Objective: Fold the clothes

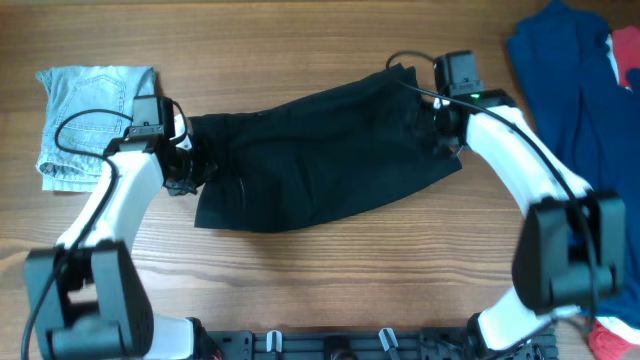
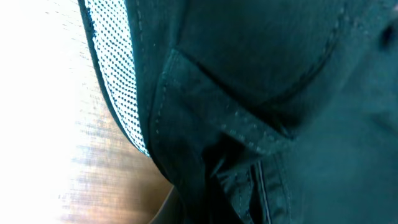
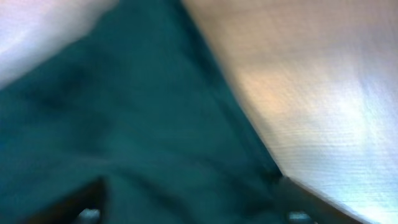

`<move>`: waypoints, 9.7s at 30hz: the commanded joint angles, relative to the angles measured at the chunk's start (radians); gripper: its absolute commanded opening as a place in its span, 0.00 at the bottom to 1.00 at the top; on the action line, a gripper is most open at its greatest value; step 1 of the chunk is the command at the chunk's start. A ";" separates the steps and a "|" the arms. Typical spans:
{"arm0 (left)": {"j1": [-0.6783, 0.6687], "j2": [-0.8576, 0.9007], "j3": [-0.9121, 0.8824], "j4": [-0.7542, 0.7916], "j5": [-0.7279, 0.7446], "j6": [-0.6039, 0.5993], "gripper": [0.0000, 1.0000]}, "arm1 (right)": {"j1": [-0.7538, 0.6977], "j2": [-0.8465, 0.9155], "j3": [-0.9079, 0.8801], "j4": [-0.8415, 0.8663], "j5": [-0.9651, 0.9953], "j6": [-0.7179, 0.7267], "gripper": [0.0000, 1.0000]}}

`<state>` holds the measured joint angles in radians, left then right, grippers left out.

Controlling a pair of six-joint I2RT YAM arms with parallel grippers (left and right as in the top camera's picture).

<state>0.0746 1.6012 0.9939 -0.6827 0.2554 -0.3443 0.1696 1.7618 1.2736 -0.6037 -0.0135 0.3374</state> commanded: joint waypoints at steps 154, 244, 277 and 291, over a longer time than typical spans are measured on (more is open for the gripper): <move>-0.397 0.110 0.188 -0.256 -0.124 -0.183 0.14 | 0.088 0.003 -0.153 0.178 0.188 -0.002 0.04; 0.713 0.276 0.330 0.591 -0.140 0.104 1.00 | 0.088 -0.305 -0.154 -0.170 0.035 0.042 0.05; -0.118 -0.573 0.047 -0.393 -0.108 0.126 0.84 | -0.103 -1.049 -0.385 -0.299 -0.041 0.029 0.52; -0.118 -1.161 -0.003 -0.368 -0.108 0.127 1.00 | -0.103 -1.497 -0.415 -0.389 0.006 0.085 1.00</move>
<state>-0.0475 0.4641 1.0046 -1.0187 0.1501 -0.2050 0.0666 0.2707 0.8711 -0.9558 -0.0273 0.4076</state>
